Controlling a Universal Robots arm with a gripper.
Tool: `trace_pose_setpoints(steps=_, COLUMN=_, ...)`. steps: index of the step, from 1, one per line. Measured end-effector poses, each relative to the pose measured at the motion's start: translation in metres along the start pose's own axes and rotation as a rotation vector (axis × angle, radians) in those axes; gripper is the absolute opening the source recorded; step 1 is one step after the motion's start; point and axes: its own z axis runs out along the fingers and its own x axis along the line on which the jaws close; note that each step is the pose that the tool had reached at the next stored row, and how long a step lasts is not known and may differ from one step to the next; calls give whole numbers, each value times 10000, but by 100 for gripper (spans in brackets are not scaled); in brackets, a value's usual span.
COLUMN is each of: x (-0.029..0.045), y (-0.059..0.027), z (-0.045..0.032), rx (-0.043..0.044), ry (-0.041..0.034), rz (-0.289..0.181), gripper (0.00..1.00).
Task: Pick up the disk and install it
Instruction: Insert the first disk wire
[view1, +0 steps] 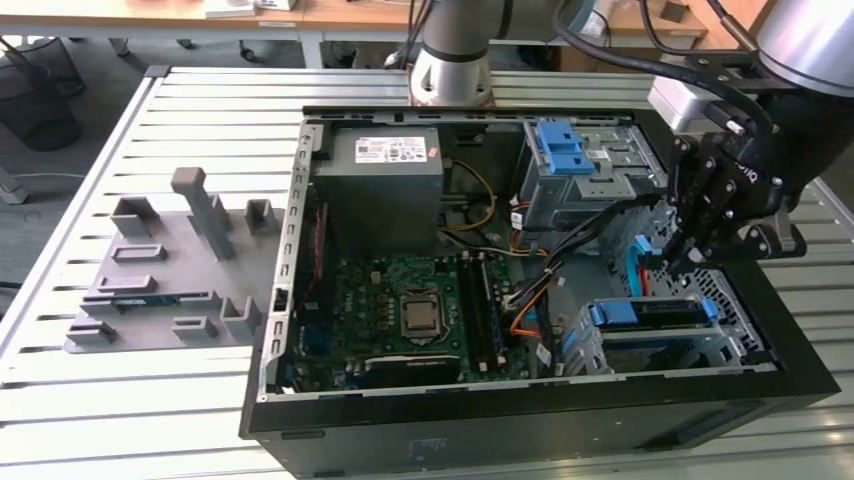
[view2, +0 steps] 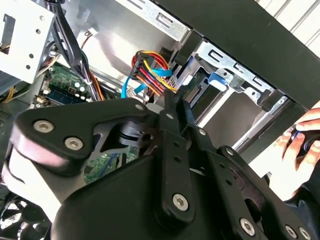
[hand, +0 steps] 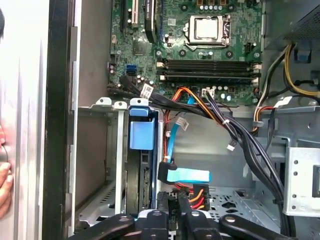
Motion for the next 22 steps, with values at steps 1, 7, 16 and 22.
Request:
trace_pose_setpoints(steps=1, x=0, y=0, z=5, rx=0, ry=11, rz=0, gripper=18)
trace_pose_setpoints(steps=7, x=1, y=-15, z=19, rx=-258, ry=-70, rz=-17, gripper=16)
trace_pose_setpoints(steps=16, x=158, y=-13, z=115, rx=-315, ry=-124, rz=-17, gripper=16)
trace_pose_setpoints(steps=22, x=160, y=-13, z=132, rx=-345, ry=-129, rz=495, gripper=16)
